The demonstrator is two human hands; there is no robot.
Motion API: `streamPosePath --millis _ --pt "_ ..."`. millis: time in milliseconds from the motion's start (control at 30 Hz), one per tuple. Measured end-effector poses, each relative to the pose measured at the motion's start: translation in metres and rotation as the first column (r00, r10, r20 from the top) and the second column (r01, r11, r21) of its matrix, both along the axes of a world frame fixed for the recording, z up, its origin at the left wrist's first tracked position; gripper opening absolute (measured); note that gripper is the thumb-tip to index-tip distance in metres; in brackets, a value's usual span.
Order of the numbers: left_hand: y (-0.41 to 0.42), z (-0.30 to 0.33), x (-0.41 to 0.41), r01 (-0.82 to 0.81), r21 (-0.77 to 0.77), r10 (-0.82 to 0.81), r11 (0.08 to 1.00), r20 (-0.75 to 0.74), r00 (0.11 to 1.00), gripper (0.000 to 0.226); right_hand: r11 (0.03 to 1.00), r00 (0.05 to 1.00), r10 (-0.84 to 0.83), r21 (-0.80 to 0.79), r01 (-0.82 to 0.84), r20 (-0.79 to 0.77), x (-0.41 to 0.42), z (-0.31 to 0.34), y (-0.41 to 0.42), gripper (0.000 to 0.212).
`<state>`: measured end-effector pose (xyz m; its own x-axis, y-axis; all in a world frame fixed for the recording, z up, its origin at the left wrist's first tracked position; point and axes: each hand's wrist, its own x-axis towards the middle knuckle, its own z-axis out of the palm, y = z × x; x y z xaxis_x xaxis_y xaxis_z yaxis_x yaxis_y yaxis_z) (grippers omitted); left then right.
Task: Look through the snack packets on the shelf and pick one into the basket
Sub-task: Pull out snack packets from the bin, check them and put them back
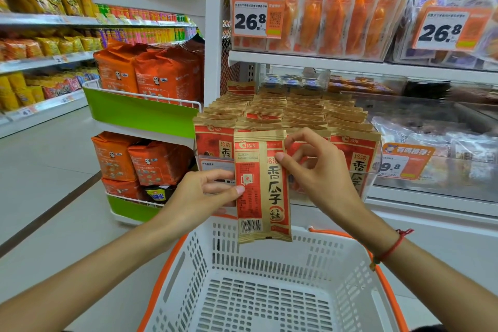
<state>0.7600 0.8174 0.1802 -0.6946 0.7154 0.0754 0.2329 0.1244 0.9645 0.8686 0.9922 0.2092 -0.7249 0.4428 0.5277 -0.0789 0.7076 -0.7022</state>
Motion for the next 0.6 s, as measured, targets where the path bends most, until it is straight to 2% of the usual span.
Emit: streamPosePath --millis 167,333,500,600 --pt "0.000 0.002 0.003 0.010 0.067 -0.012 0.998 0.037 0.999 0.020 0.999 0.999 -0.011 -0.045 0.009 -0.044 0.000 -0.001 0.000 0.012" --pt "0.000 0.005 0.001 -0.067 0.113 0.062 0.991 0.044 0.997 0.025 0.984 0.998 0.054 -0.170 -0.052 0.011 -0.002 -0.005 -0.001 0.015" --pt "-0.002 0.011 0.001 -0.183 0.252 0.159 0.950 0.115 0.981 0.017 0.981 0.983 0.151 -0.134 -0.137 0.101 -0.003 -0.007 -0.002 0.026" --pt "-0.003 0.013 0.001 -0.233 0.279 0.202 0.931 0.138 0.970 0.016 0.975 0.971 0.198 -0.126 -0.181 0.132 -0.004 -0.007 -0.002 0.033"
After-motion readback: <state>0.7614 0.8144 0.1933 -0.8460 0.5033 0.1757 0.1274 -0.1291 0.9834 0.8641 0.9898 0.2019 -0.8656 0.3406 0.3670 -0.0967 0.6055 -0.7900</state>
